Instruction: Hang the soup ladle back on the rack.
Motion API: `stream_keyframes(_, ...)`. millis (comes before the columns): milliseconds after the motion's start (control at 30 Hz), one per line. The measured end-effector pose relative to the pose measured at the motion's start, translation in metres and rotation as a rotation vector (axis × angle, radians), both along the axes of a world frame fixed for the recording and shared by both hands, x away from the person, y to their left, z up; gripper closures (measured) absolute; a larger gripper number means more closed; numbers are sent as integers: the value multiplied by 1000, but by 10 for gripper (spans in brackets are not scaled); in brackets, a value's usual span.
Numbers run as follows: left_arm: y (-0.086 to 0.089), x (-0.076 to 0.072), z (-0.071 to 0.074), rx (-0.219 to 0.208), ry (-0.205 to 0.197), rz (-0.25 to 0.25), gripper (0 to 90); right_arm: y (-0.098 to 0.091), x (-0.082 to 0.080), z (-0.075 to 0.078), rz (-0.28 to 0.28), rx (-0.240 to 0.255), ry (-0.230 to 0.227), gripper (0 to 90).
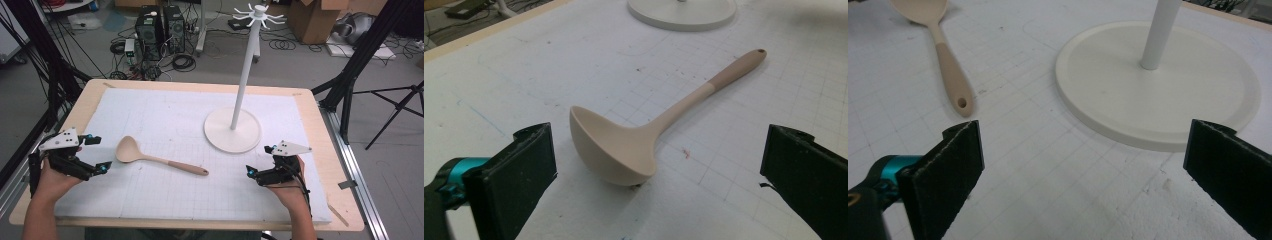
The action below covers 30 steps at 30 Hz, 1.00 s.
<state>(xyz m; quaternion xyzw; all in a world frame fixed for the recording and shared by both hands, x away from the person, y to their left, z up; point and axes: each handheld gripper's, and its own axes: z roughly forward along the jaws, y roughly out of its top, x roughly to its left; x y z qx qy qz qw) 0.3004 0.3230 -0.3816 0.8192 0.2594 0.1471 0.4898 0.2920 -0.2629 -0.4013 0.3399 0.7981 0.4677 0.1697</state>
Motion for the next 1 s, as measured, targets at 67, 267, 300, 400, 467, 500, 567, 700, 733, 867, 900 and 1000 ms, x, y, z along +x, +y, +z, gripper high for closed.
stream_keyframes(67,-3,0,0,1,-2,-8,17,-3,-1,0,-5,8,0,17)
stream_keyframes(267,-13,5,3,21,2,-41,17,-4,0,-1,-5,-2,9,17)
stream_keyframes(300,-16,6,4,28,0,-47,17,-4,0,-1,-5,-3,11,17)
stream_keyframes(400,-25,11,7,47,1,-74,17,-3,1,-1,1,3,17,17)
stream_keyframes(467,-32,15,10,54,-1,-92,17,-3,2,-2,11,2,22,17)
stream_keyframes(500,-37,17,13,60,-1,-97,17,-3,2,-2,11,0,27,17)
stream_keyframes(567,-46,20,18,72,-5,-113,17,-3,2,-3,14,1,28,17)
stream_keyframes(700,-65,27,25,91,4,-153,17,-4,1,-3,8,9,28,17)
stream_keyframes(733,-70,28,25,99,9,-163,17,-5,1,-3,8,8,29,17)
stream_keyframes(867,-88,34,23,133,29,-193,17,-7,2,-5,1,9,32,17)
stream_keyframes(900,-92,35,21,141,36,-201,17,-7,2,-6,3,10,36,17)
stream_keyframes(1000,-103,39,16,154,60,-212,17,-8,2,-6,-2,11,33,16)
